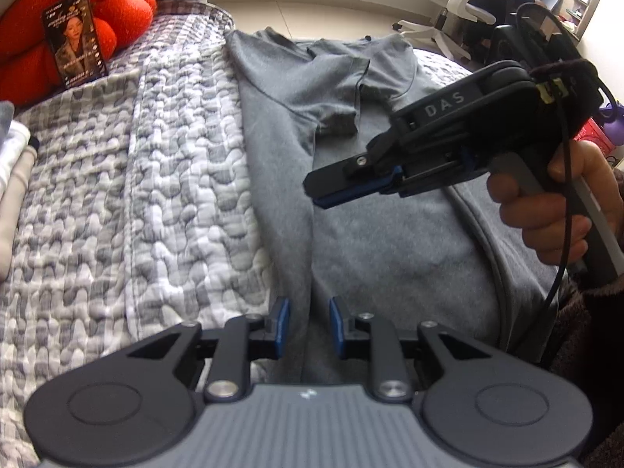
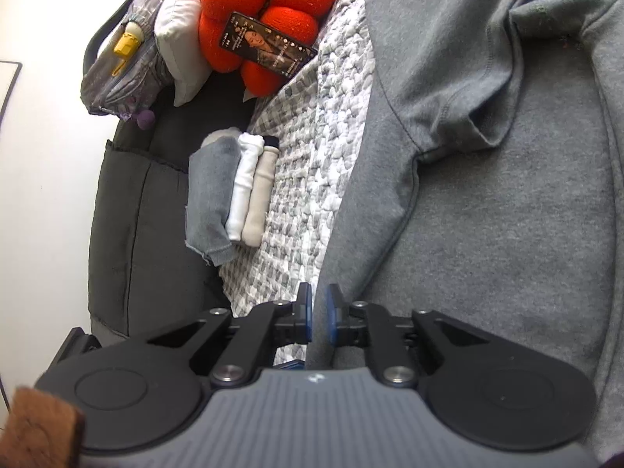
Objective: Fold clothes
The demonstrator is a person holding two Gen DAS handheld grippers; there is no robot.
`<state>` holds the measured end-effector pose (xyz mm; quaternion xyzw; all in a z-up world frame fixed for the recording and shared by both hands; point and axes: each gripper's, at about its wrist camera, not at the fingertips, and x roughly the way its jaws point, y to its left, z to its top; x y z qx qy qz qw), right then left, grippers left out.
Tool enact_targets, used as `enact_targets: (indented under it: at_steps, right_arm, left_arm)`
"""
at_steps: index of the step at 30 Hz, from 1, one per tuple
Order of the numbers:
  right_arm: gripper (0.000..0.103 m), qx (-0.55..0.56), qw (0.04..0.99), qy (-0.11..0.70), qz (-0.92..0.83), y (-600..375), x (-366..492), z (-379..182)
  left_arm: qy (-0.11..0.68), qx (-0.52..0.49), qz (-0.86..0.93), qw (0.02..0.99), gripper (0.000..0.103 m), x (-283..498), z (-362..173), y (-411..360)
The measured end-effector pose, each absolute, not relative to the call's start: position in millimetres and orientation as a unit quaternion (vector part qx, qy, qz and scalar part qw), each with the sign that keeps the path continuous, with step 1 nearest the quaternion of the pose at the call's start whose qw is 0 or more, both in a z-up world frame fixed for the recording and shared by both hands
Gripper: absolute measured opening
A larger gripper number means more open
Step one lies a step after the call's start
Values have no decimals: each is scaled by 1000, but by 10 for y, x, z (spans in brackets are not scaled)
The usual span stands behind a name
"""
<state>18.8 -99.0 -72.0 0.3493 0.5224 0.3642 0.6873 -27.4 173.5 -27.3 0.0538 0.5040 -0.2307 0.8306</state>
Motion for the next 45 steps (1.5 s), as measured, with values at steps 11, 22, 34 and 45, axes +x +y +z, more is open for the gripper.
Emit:
enact_targets:
  at_steps: [11, 22, 34, 45]
  right_arm:
    - [45, 329, 690, 528, 369, -1057, 103, -713]
    - [40, 272, 680, 556, 392, -852, -72, -727]
    - [36, 200, 687, 568, 407, -900, -319, -682]
    - [31, 220, 634, 603, 431, -784, -438, -938]
  left_arm:
    - [547, 13, -218, 808, 23, -321, -437, 2070]
    - [553, 47, -234, 798, 24, -416, -550, 1898]
    - [530, 24, -240, 813, 4, -520, -403, 1984]
    - [499, -56, -309, 808, 4, -592, -27, 1859]
